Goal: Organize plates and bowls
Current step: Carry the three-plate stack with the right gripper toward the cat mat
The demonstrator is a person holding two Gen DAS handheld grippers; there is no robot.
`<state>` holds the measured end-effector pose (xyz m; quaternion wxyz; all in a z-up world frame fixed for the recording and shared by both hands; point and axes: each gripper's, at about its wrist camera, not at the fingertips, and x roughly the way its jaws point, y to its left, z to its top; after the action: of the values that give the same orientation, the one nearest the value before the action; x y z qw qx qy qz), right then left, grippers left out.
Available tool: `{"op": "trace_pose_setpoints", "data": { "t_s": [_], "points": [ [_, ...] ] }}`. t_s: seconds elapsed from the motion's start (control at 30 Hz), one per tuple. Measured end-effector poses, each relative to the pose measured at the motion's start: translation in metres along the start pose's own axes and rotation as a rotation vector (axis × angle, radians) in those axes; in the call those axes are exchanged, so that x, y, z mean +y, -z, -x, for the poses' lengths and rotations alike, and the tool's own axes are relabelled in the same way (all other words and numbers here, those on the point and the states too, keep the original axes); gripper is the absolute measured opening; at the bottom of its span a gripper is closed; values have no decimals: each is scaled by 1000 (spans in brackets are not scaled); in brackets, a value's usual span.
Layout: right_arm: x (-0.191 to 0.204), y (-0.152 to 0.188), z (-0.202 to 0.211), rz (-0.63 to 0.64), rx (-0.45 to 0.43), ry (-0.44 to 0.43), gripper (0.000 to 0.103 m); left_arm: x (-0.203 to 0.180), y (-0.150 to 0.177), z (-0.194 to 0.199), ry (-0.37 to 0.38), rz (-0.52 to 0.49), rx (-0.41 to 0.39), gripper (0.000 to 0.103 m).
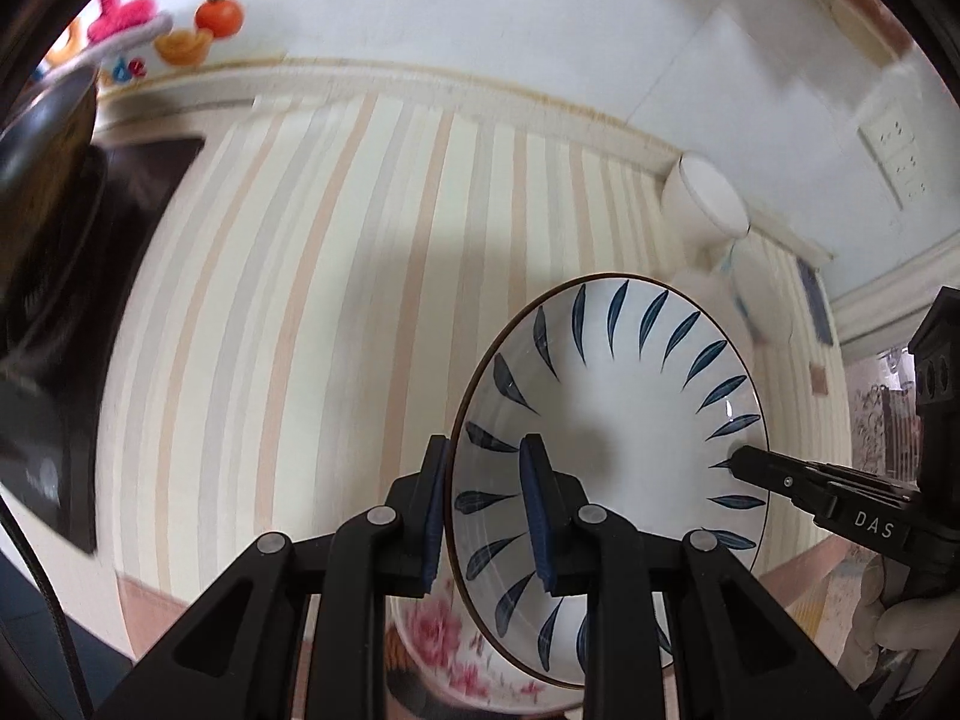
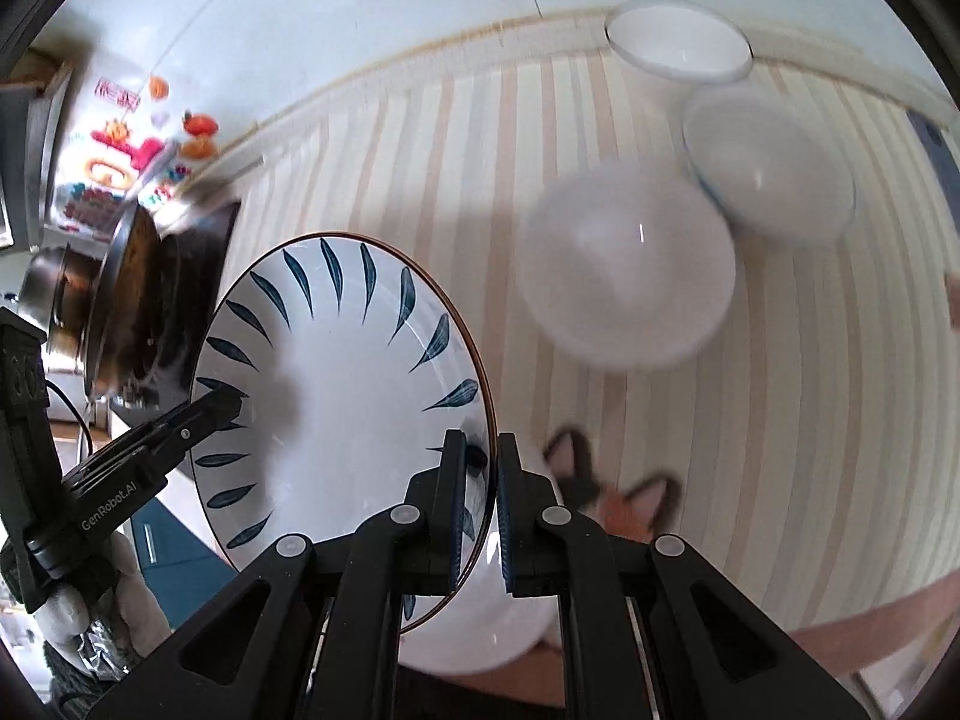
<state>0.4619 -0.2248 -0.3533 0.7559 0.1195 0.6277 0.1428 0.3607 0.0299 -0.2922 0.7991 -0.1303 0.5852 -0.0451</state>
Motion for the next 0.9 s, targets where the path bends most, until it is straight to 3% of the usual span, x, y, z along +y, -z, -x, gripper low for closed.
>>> {"op": "trace_pose_setpoints", "data": {
  "t_s": [0.17, 0.33, 0.6, 0.9],
  "points": [
    [-12, 38, -22, -3, 40, 10, 10, 5, 32, -21, -17, 5, 57, 21],
    [-23, 56, -38, -14, 50, 17, 10, 2, 45, -37, -45, -8, 80, 21],
    [-29, 59, -54, -22, 47, 20, 10, -4, 48, -54, -87, -42, 94, 21],
    [-31, 61, -58, -21, 48, 33, 10, -10, 49, -61, -82, -52, 104, 22]
  ]
}}
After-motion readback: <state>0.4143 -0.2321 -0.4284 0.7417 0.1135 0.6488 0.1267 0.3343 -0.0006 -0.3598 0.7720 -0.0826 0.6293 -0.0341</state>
